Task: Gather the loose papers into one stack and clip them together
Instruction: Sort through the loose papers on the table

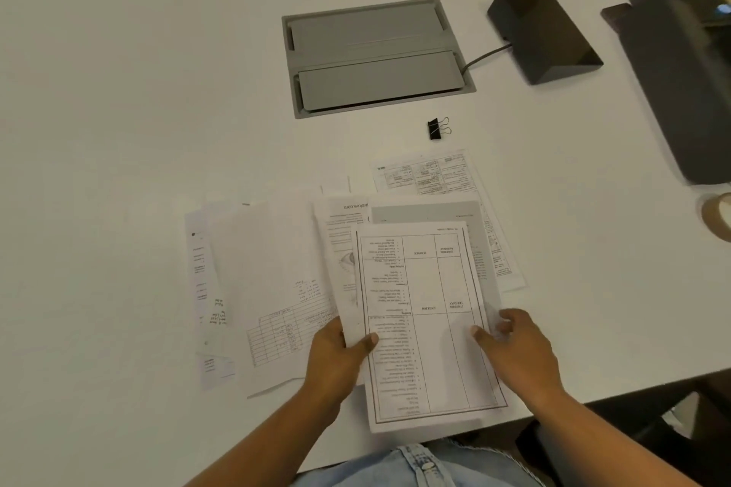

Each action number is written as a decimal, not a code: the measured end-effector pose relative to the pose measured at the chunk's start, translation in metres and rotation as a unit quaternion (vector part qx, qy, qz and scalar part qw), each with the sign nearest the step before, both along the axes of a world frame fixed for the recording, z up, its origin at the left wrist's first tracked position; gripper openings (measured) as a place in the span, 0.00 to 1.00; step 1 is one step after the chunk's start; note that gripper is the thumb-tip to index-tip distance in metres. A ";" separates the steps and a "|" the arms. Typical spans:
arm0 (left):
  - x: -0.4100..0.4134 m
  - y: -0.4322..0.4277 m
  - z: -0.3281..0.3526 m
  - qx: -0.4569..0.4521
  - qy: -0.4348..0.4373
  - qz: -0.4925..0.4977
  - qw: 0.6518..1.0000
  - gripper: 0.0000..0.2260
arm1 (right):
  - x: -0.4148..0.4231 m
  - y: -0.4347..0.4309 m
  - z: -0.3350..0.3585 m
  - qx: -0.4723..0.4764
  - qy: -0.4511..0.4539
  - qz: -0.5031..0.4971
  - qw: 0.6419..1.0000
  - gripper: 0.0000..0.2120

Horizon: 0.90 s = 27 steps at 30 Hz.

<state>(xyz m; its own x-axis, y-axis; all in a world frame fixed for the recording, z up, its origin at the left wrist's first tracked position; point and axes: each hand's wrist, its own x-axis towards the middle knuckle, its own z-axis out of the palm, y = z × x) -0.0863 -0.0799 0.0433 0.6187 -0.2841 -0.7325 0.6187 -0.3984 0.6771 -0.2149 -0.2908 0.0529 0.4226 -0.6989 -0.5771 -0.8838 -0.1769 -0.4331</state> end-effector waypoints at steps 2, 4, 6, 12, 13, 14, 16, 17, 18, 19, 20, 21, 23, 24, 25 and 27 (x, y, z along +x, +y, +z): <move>-0.006 0.002 -0.002 0.006 -0.002 0.001 1.000 0.17 | -0.005 0.002 0.001 0.046 0.065 0.001 0.997 0.33; -0.013 0.000 -0.002 0.015 -0.008 -0.005 1.000 0.19 | -0.010 0.008 -0.003 0.085 0.075 -0.016 0.993 0.33; -0.019 -0.003 -0.002 0.023 -0.009 -0.012 1.000 0.20 | -0.013 0.015 -0.009 0.123 0.049 -0.046 0.990 0.27; -0.026 -0.007 0.003 0.057 -0.027 0.006 0.998 0.14 | -0.015 0.004 0.001 0.080 -0.015 -0.039 0.996 0.16; -0.025 -0.005 0.003 0.067 -0.035 0.004 0.997 0.13 | -0.015 -0.001 0.004 0.058 -0.021 -0.042 0.997 0.14; -0.024 -0.003 0.002 0.078 -0.043 -0.001 0.996 0.12 | -0.014 -0.006 0.007 0.034 -0.024 -0.042 0.998 0.12; -0.021 0.001 0.001 0.098 -0.052 -0.014 0.994 0.12 | -0.011 -0.011 0.010 -0.021 -0.014 -0.039 0.999 0.15; -0.021 0.002 0.000 0.103 -0.052 -0.020 0.993 0.13 | -0.009 -0.012 0.010 -0.046 -0.004 -0.034 0.998 0.20; -0.020 0.004 -0.001 0.108 -0.049 -0.027 0.993 0.13 | -0.007 -0.011 0.008 -0.065 0.006 -0.028 0.998 0.25; -0.020 0.005 -0.001 0.110 -0.045 -0.034 0.992 0.13 | -0.005 -0.009 0.007 -0.072 0.018 -0.022 0.997 0.30; -0.021 0.006 -0.002 0.113 -0.039 -0.041 0.992 0.14 | -0.003 -0.006 0.003 -0.077 0.029 -0.016 0.996 0.34; -0.021 0.006 -0.002 0.115 -0.036 -0.047 0.992 0.14 | -0.001 -0.002 0.001 -0.081 0.043 -0.003 0.996 0.37; -0.022 0.006 -0.002 0.115 -0.036 -0.054 0.991 0.14 | 0.003 0.003 -0.002 -0.075 0.065 0.014 0.995 0.38; -0.021 0.006 -0.001 0.114 -0.036 -0.054 0.991 0.14 | 0.005 0.005 -0.004 -0.063 0.068 0.005 0.996 0.38; -0.021 0.006 -0.001 0.113 -0.036 -0.054 0.992 0.14 | 0.006 0.005 -0.005 -0.042 0.067 -0.013 0.997 0.39; -0.020 0.008 -0.001 0.110 -0.033 -0.054 0.992 0.13 | 0.006 0.002 -0.009 -0.002 0.052 -0.046 0.998 0.39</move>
